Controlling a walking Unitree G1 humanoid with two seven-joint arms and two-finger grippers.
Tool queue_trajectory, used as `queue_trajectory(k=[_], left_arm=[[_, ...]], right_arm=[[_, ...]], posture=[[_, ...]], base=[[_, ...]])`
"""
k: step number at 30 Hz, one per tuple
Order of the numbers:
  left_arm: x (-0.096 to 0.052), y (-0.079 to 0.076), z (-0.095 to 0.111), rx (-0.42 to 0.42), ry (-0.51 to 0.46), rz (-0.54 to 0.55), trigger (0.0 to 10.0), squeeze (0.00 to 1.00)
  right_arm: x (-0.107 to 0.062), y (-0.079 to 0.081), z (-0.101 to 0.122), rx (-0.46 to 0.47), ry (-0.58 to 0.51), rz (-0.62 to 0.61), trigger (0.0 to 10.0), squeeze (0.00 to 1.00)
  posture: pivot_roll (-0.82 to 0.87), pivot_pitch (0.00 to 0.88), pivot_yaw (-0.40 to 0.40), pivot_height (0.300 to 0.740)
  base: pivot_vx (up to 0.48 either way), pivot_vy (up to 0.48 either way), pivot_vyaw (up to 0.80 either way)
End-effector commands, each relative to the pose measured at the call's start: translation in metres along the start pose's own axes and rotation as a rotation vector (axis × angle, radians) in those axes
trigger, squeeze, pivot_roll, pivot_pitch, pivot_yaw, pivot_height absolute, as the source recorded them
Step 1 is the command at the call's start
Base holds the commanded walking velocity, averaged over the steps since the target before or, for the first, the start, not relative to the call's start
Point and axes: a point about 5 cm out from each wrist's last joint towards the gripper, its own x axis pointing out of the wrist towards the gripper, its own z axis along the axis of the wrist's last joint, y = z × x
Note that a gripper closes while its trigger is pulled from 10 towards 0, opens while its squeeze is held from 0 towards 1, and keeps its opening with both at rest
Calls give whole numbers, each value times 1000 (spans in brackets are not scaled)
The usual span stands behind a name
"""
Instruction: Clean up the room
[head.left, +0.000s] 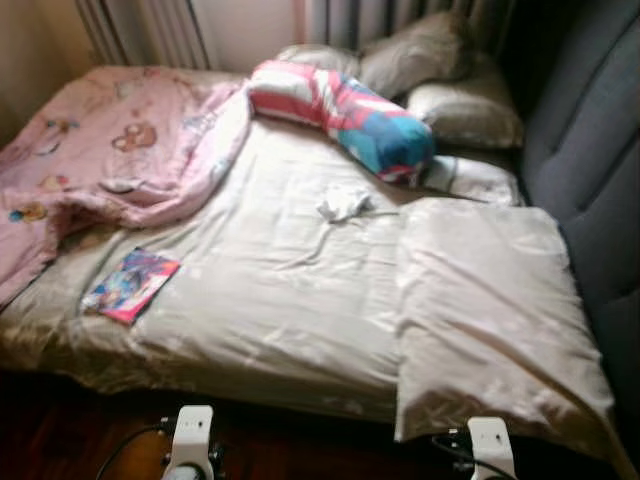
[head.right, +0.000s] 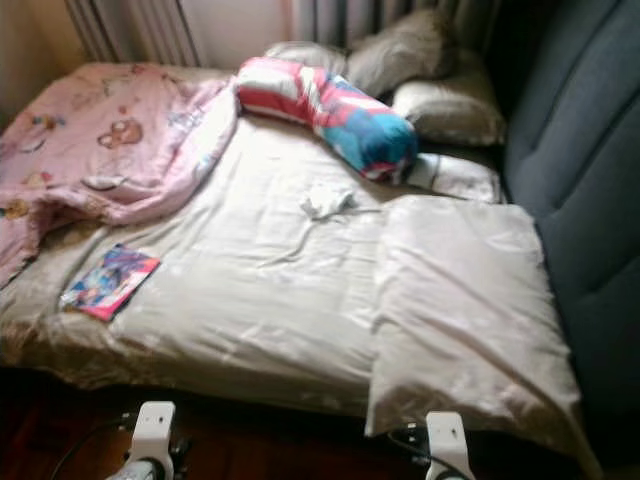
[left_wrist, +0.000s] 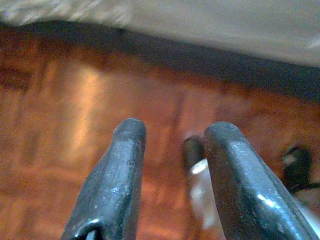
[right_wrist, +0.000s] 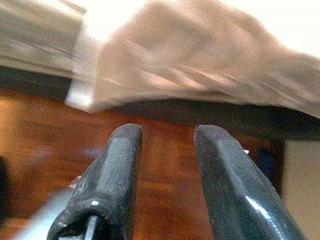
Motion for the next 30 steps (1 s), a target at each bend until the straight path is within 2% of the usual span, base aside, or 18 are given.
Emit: queue_trajectory(k=[1,30], left_arm=[[0,-3,-4,-4,24,-7,10000,0],[0,-1,-3,5,29,-7,10000,0]], right_arm=[[-3,-2,-10,13,37,-10,10000,0],[-1,0,-5,56,20,-35,10000,0]], posture=[[-51,100,25,740],[-52,125,34,740]], base=[[0,416,0],[0,416,0]])
